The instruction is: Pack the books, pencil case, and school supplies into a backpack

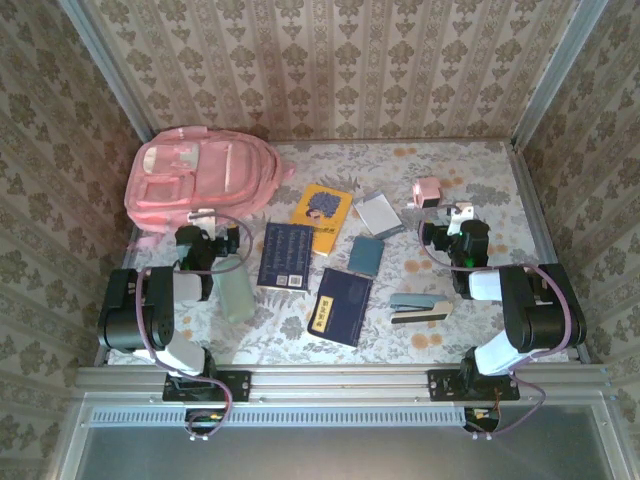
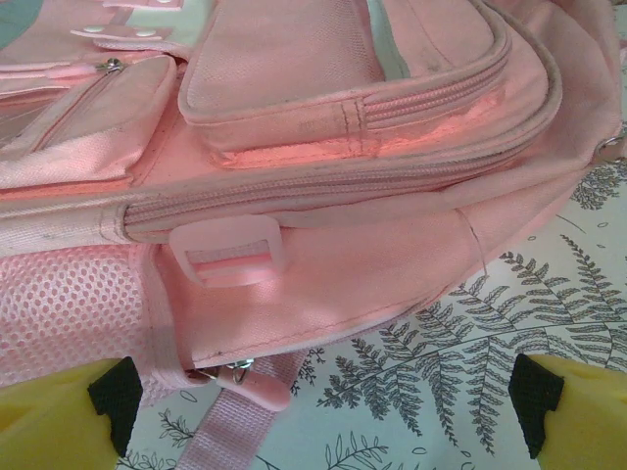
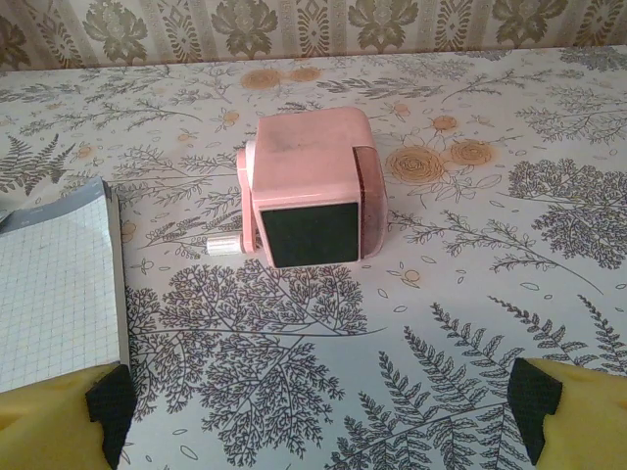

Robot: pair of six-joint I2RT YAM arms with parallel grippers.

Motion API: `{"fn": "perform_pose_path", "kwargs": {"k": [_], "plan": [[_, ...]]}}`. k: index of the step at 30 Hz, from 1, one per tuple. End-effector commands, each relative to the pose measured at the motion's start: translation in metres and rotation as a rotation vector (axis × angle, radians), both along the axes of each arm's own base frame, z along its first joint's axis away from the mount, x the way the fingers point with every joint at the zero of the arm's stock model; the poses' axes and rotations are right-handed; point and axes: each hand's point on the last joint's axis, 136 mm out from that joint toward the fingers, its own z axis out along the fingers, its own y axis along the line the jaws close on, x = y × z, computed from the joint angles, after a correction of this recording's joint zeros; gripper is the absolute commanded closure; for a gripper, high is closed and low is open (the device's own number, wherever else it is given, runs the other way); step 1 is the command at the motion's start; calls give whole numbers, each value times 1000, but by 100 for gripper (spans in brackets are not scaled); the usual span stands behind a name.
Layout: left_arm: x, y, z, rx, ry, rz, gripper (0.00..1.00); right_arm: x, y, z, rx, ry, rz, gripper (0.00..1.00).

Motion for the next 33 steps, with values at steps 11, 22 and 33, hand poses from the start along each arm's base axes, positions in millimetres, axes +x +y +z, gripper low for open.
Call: {"fn": "perform_pose_path", "kwargs": {"k": [11, 22, 33], "plan": [[3, -1, 8, -1, -22, -11, 0, 2, 2, 5, 5, -11, 12, 0], [2, -4, 9, 33, -28, 6, 0, 2, 2, 5, 5, -10, 11, 0], [-12, 7, 35, 69, -97, 97, 0, -1, 7, 10, 9, -33, 43, 0]]}}
